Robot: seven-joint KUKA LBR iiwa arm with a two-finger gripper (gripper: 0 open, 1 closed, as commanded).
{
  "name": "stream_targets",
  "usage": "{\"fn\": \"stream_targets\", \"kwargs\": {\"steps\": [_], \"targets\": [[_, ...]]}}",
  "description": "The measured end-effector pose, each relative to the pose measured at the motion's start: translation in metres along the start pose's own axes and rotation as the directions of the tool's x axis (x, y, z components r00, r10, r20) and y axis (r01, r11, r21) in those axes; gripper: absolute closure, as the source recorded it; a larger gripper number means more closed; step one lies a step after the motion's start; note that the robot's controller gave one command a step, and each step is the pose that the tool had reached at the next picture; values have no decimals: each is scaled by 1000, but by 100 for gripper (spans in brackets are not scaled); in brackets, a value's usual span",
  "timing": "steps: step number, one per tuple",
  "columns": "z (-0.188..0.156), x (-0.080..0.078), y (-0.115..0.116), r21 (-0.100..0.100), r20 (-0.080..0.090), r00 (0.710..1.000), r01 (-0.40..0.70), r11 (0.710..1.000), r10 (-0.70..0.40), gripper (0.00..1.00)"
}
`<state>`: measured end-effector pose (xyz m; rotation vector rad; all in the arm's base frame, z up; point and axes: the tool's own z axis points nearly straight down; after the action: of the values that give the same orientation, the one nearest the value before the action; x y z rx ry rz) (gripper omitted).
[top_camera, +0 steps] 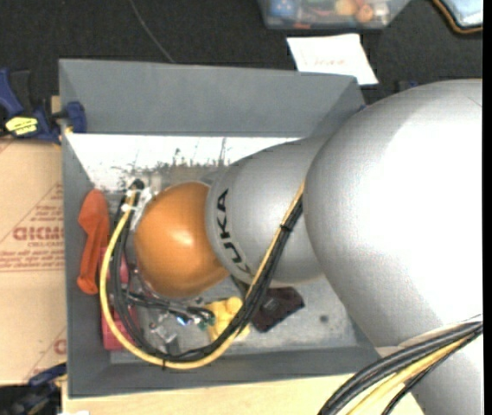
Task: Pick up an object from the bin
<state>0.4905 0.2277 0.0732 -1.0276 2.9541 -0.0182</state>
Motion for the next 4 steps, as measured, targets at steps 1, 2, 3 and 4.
{"fn": "stream_targets", "kwargs": {"steps": [1, 2, 3, 4], "targets": [[0, 0, 8, -10, 0, 876, -482, 876, 482, 0], [-4, -19, -30, 9, 17, 940, 340, 940, -340, 100], [-4, -20, -30, 10, 17, 935, 355, 935, -355, 100], [-24, -15, -28, -1, 5, 933, 360, 933, -360, 100]]}}
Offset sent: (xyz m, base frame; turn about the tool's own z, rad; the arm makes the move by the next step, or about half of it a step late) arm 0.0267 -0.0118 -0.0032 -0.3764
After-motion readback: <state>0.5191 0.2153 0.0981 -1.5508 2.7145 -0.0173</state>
